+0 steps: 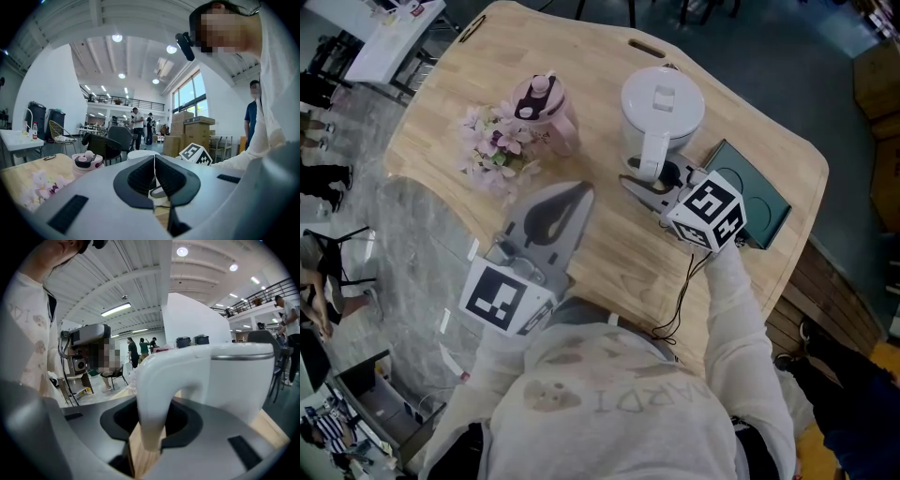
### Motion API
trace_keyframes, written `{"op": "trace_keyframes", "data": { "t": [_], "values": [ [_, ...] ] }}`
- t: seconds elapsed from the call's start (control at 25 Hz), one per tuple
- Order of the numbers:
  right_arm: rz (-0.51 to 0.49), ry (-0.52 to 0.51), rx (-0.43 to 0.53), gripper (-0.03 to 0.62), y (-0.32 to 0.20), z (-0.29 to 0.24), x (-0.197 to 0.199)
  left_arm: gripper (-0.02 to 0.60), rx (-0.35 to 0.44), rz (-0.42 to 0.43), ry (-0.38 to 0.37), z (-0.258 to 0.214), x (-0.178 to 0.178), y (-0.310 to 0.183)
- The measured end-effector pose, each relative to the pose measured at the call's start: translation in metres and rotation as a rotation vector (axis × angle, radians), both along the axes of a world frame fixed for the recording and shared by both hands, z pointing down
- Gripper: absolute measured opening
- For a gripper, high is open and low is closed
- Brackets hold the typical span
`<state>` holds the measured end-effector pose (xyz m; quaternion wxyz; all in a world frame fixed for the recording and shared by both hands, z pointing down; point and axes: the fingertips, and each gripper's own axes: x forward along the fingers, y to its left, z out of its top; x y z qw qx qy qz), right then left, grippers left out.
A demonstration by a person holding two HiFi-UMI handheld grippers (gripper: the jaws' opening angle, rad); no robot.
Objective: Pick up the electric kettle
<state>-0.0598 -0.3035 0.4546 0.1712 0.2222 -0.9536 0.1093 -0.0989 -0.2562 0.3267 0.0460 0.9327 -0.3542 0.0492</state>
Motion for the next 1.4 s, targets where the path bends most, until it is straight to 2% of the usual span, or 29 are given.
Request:
{"op": "trace_keyframes", "data": {
  "t": [0.32, 0.64, 1.04, 1.4],
  "values": [
    [0.014, -0.001, 0.098, 0.129, 0.000, -0.006, -0.007, 0.015, 0.007, -0.040, -0.020, -0.004, -0.017, 0.010],
    [0.033, -0.036, 0.094, 0.137, 0.013, -0.021, -0.012, 0.015, 0.008, -0.081, -0.020, -0.006, -0.033, 0.025],
    [0.058, -0.062, 0.148, 0.140, 0.057, -0.062, -0.005, 0.015, 0.039, -0.056, 0.003, -0.015, -0.022, 0.047],
    [0.075, -0.065, 0.211, 0.140, 0.122, -0.111, 0.007, 0.015, 0.078, -0.005, 0.027, -0.026, -0.002, 0.078]
  ]
}}
